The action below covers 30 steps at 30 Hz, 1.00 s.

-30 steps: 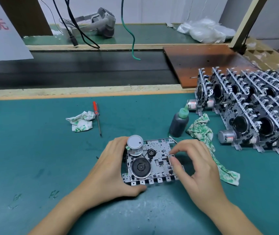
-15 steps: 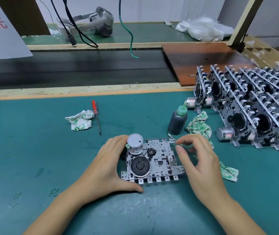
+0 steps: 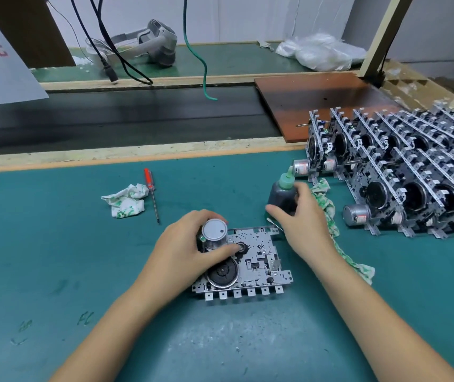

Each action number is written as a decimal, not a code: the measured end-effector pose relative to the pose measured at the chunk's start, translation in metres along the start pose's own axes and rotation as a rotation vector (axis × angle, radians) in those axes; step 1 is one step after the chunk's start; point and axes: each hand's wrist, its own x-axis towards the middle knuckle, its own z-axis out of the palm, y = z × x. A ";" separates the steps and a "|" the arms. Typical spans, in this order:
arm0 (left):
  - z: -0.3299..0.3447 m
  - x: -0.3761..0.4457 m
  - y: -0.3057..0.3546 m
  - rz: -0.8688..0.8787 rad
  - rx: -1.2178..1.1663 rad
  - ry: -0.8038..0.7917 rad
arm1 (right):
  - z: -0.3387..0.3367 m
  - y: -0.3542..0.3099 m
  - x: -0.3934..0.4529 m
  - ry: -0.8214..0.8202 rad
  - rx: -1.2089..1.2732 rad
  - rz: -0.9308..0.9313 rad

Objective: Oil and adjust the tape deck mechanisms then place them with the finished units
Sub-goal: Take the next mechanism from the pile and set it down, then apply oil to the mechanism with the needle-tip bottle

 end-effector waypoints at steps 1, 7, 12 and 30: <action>0.000 0.000 -0.001 -0.007 -0.002 0.005 | 0.001 0.001 -0.001 0.008 0.024 -0.015; -0.005 -0.004 -0.012 -0.057 -0.212 0.005 | -0.015 -0.002 -0.009 0.063 0.319 -0.166; -0.001 -0.005 -0.012 -0.033 -0.312 -0.024 | -0.025 -0.008 -0.011 -0.055 0.992 0.013; 0.003 -0.006 -0.010 -0.093 -0.452 -0.021 | 0.009 -0.019 -0.022 -0.053 0.798 -0.020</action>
